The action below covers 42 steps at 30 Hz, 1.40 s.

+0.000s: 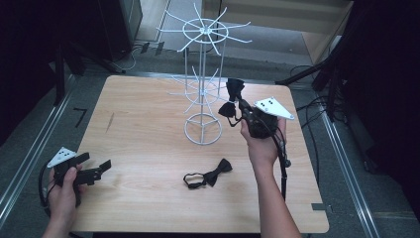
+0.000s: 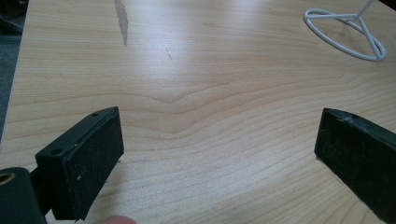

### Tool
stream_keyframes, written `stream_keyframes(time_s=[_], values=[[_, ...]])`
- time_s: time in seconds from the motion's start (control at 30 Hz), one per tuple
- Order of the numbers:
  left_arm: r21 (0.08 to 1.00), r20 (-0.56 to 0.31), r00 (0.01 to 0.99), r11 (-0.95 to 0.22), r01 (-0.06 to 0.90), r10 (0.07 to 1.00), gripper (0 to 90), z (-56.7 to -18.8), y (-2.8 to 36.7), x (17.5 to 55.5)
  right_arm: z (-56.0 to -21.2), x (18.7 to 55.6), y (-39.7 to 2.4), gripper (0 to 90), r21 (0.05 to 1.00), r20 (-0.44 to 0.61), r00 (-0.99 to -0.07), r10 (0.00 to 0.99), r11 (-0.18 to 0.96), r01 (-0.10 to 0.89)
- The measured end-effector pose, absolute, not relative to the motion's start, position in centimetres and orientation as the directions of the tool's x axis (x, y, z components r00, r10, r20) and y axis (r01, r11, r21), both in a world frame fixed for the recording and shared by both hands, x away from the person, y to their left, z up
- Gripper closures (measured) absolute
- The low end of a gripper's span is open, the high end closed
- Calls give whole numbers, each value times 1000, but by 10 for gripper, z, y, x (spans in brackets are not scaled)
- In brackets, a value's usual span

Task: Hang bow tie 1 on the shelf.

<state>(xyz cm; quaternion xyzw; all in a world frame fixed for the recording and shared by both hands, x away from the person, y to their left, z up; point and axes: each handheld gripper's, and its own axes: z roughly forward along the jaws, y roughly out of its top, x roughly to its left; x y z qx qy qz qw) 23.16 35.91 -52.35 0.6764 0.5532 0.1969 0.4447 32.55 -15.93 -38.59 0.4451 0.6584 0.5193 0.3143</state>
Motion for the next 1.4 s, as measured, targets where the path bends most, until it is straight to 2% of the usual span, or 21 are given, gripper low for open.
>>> stream_keyframes(time_s=[0.83, 1.17, 1.27, 1.3, 1.4], values=[[820, -225, 309, 8, 573, 924, 16, -524, 359, 232, -370, 302, -136, 900, 979, 68, -481, 874, 35, 202], [820, -225, 309, 8, 573, 924, 16, -524, 359, 231, -378, 298, -124, 893, 978, 72, -493, 867, 36, 206], [819, -227, 308, 10, 574, 924, 16, -524, 359, 232, -378, 298, -122, 880, 978, 67, -492, 868, 40, 203], [819, -225, 309, 8, 574, 924, 16, -524, 359, 232, -378, 297, -120, 821, 981, 55, -485, 873, 44, 190], [819, -224, 309, 7, 573, 924, 16, -524, 358, 232, -381, 297, -117, 798, 981, 50, -481, 875, 48, 190]])
